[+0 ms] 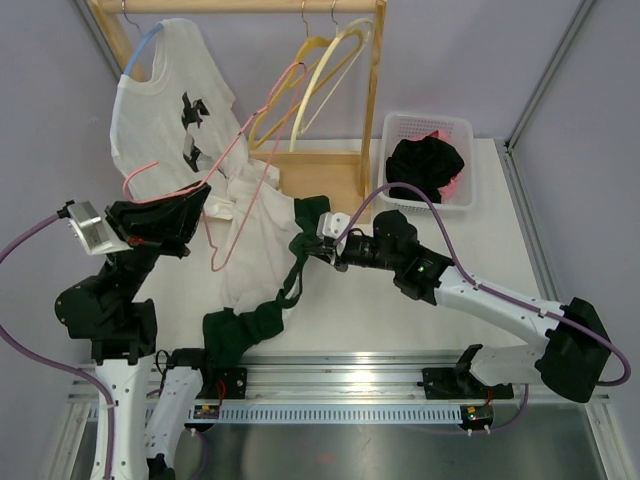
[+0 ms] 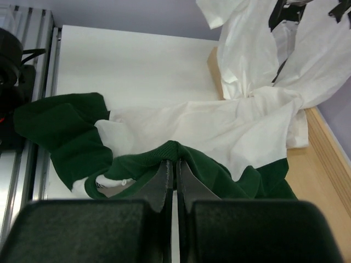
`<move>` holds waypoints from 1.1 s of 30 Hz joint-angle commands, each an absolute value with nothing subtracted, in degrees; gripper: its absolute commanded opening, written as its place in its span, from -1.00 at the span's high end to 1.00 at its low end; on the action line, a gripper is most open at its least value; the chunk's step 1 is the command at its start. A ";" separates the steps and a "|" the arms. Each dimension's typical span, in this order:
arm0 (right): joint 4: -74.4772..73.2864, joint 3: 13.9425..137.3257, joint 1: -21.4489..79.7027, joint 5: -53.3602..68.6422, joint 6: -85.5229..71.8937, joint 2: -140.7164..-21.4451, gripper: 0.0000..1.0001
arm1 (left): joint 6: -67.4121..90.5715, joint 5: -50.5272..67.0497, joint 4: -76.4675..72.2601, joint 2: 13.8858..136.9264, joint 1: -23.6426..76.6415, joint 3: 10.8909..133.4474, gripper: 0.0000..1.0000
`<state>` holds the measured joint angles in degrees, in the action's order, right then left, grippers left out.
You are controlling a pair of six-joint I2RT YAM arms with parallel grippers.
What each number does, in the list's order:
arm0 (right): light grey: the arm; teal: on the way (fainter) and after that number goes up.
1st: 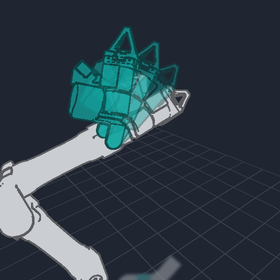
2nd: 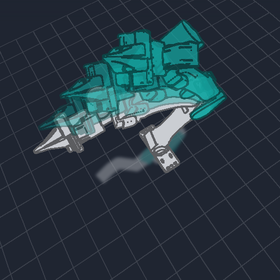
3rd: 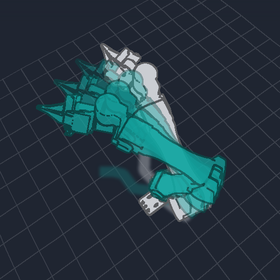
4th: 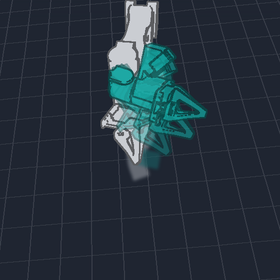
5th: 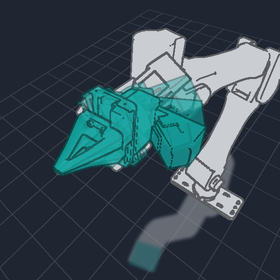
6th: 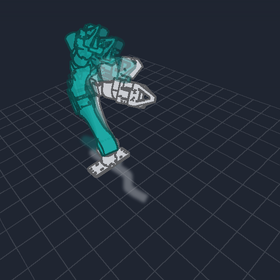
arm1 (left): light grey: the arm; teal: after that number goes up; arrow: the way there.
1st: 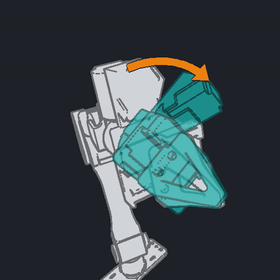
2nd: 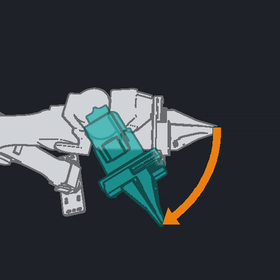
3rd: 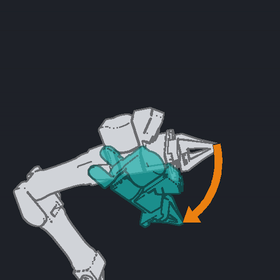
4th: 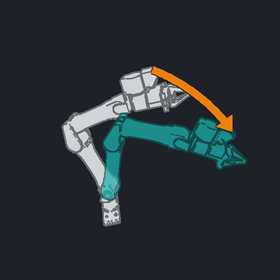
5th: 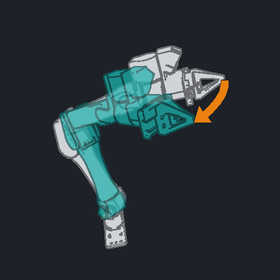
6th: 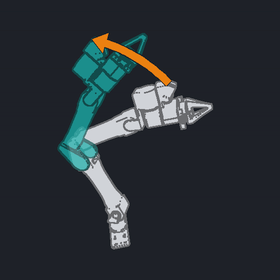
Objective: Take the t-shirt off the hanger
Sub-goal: Remove the tshirt from the hanger, then place the tshirt into the basket
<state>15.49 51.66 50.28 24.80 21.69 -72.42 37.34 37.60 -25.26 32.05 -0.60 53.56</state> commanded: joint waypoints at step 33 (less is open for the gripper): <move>9.41 57.22 52.03 35.69 15.99 -103.62 -0.99 | 18.11 26.19 -8.17 36.74 -0.70 50.80 1.00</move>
